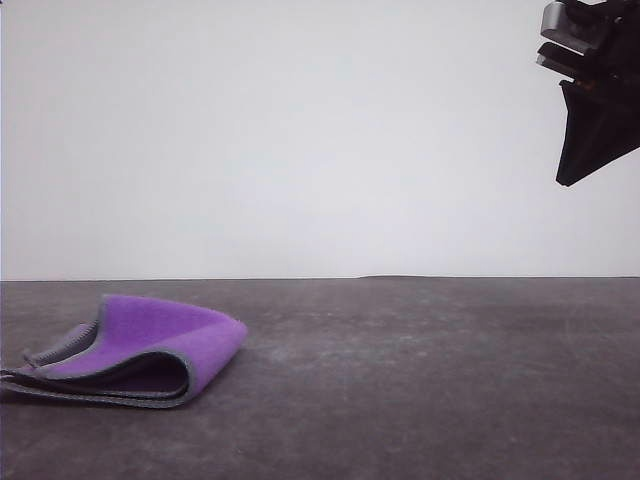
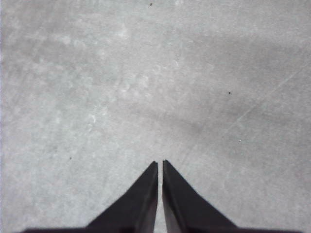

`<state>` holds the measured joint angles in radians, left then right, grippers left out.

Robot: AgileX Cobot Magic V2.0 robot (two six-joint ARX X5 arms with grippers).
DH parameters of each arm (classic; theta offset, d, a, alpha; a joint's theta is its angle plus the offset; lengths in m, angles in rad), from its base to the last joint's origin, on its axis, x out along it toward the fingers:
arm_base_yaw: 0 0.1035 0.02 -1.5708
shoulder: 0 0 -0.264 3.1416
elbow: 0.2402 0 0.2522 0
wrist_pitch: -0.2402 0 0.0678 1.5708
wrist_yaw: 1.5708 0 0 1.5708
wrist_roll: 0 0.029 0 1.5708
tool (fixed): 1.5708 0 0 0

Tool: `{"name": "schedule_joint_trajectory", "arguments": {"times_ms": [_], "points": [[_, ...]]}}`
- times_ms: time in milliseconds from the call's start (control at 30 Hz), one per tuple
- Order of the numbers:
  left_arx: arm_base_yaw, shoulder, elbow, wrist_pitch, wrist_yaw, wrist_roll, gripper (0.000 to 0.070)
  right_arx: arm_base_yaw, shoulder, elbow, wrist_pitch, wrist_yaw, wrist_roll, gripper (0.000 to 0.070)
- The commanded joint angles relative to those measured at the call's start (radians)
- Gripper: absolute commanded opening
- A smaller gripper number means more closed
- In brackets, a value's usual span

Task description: Fold clothes

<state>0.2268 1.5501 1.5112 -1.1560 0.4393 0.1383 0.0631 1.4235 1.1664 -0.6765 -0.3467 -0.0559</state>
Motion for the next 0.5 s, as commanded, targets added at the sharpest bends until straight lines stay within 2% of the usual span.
{"name": "schedule_joint_trajectory", "arguments": {"times_ms": [0, 467], "points": [[0.001, 0.014, 0.013, 0.003, -0.002, 0.007, 0.0016, -0.002, 0.012, 0.018, 0.003, -0.004, -0.011, 0.0007], [0.002, 0.014, 0.013, 0.005, -0.002, 0.003, 0.0017, -0.001, 0.012, 0.018, 0.004, -0.003, -0.005, 0.0007]]}}
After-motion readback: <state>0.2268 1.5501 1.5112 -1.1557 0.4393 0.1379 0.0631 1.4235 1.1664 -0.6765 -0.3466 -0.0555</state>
